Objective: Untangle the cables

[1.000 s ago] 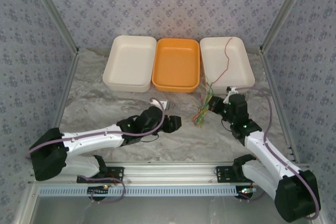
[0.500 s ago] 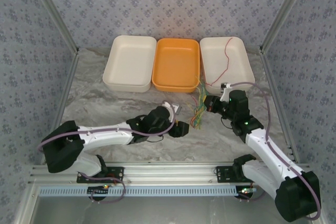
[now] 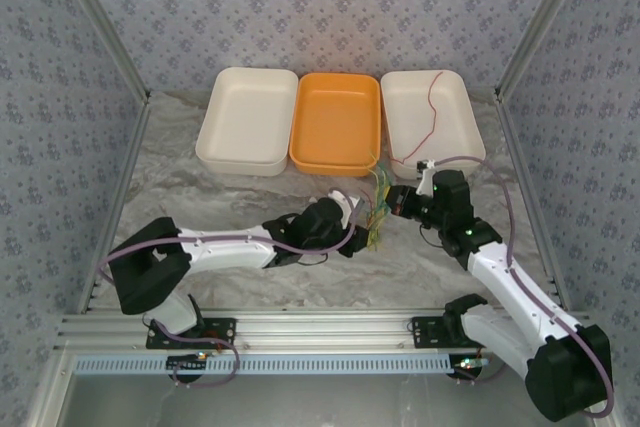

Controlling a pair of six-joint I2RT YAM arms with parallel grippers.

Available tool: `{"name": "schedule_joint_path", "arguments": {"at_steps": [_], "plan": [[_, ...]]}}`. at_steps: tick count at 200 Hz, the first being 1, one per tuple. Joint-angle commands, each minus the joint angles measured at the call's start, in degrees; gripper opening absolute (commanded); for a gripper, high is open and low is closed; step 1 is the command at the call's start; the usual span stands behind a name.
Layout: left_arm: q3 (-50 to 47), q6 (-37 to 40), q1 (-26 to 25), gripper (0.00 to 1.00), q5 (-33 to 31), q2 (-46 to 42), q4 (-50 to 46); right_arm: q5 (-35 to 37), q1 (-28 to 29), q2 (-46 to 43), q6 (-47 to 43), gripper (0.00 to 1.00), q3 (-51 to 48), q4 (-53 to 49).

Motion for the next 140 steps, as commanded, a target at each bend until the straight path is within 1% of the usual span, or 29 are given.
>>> {"name": "schedule_joint_path", "arguments": {"at_steps": [1,13,26,50,66,80,109,127,140], "plan": [[-0.3,0.2,-0.2,0.00,-4.0,-1.9,1.6,2.6,0.2,-0.3,0.4,0.00,2.9,-3.9],[-1.8,0.3,-0.4,0.00,-3.6,-3.5,2.6,5.8,-0.5,-0.3,0.2,0.00,3.9,-7.1],[-3.8,0.8,-0.9,0.00,-3.5,-5.8,2.9,7.5,-2.3,-0.1,1.0,0.00,4.8,-9.6],[-8.2,1.3,-1.2,0.00,-2.4,-10.4,3.6,6.3,-6.4,1.3,2.5,0.00,6.5,-10.9],[-10.5,1.9,-1.2,0.00,-1.5,-13.3,3.9,6.3,-6.9,2.7,3.1,0.00,8.4,-11.7],[-11.6,2.1,-1.0,0.00,-1.9,-15.4,2.9,6.0,-6.8,3.8,3.7,0.00,9.7,-11.6],[-14.0,1.3,-0.3,0.00,-4.5,-20.2,2.3,9.7,-7.1,4.9,4.6,0.00,11.5,-13.7],[-15.8,0.6,0.8,0.00,-4.4,-24.0,2.5,10.7,-9.4,4.5,5.4,0.00,11.3,-14.4],[-15.8,0.8,1.4,0.00,-4.5,-26.4,0.0,11.2,-11.1,4.2,5.8,0.00,11.1,-14.9]]}}
